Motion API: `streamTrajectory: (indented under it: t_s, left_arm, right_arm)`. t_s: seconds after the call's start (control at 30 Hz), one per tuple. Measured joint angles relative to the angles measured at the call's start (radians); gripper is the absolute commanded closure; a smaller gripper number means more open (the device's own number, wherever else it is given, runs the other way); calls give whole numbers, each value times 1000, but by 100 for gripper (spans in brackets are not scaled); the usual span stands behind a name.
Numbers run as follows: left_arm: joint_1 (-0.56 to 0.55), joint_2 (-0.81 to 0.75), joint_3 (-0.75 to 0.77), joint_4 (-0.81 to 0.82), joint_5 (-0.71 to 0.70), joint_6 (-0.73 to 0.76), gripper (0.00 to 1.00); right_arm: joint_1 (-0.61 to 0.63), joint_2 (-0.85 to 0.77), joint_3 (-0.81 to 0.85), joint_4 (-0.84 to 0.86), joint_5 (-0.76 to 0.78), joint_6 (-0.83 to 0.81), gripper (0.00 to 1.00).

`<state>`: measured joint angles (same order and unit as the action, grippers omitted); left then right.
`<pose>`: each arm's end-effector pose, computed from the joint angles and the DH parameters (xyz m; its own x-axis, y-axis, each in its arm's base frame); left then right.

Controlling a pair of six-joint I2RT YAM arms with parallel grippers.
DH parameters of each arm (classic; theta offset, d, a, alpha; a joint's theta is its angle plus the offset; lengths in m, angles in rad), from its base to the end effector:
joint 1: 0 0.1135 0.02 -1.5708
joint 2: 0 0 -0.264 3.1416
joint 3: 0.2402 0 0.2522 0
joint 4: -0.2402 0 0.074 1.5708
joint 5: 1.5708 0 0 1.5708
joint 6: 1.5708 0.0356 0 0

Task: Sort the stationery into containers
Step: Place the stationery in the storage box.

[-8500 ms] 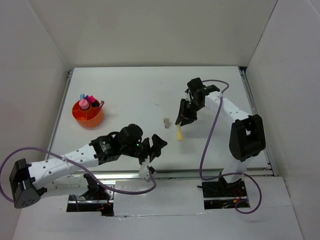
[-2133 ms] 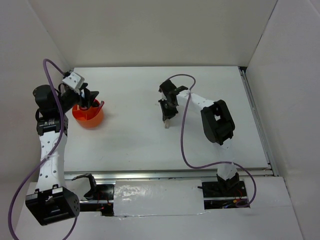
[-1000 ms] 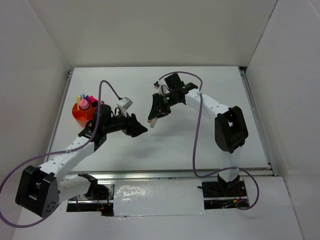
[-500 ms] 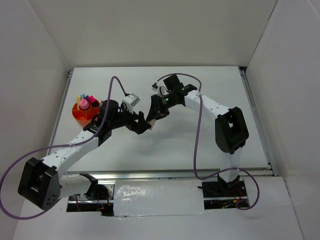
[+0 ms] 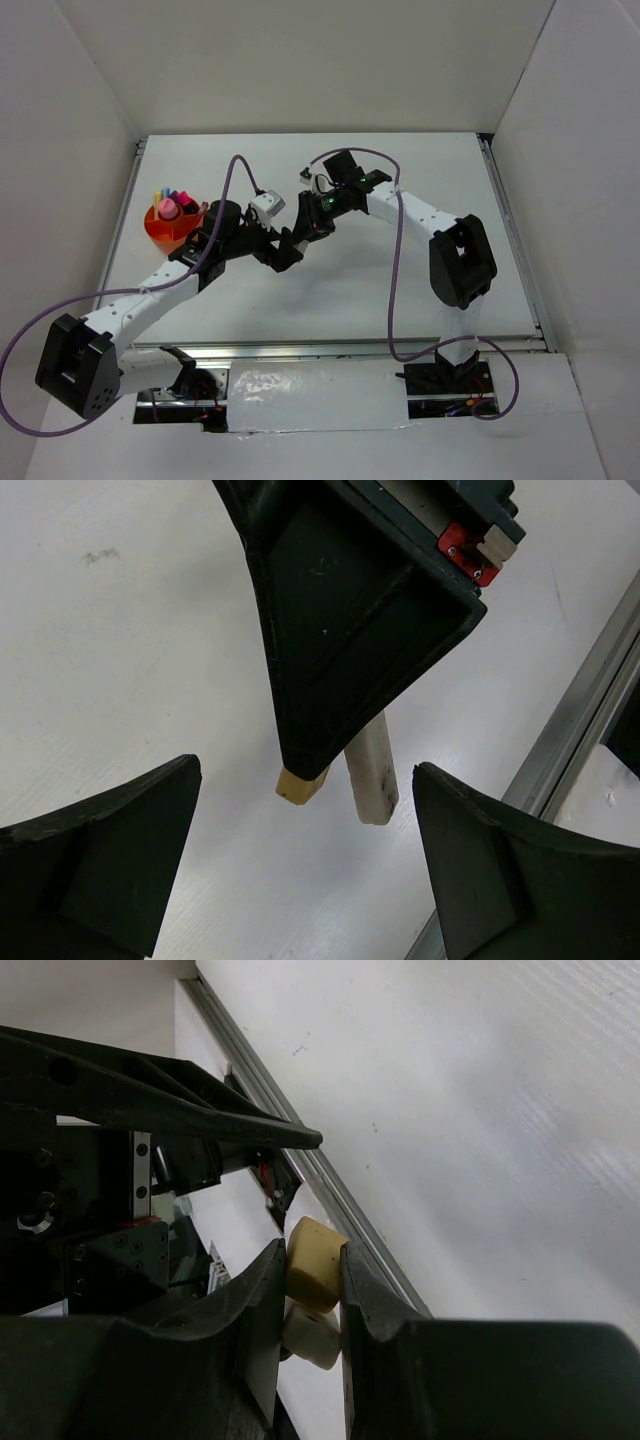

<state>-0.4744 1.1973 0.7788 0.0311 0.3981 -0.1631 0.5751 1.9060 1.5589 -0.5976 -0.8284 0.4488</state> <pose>0.2346 -0.1360 0.2742 -0.4518 0.0638 -0.8898 0.6760 0.6753 -0.2949 0.3340 0.2478 0.2564 -0.9294 -0.2528 -0.2689 -0.3627 0.4908 0.7922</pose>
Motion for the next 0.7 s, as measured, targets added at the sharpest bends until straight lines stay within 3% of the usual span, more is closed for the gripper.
streamTrajectory:
  t_s: [0.13, 0.43, 0.53, 0.7]
  left_arm:
    - [0, 7, 0, 9, 27, -3, 1]
    - [0, 24, 0, 29, 74, -26, 15]
    - [0, 24, 0, 35, 78, -28, 22]
    - [1, 24, 0, 35, 97, -36, 44]
  right_arm:
    - [1, 0, 0, 0, -2, 0, 100]
    - [10, -25, 0, 7, -35, 1, 100]
    - [12, -29, -1, 14, -55, 5, 100]
    - [11, -30, -11, 34, -71, 8, 100]
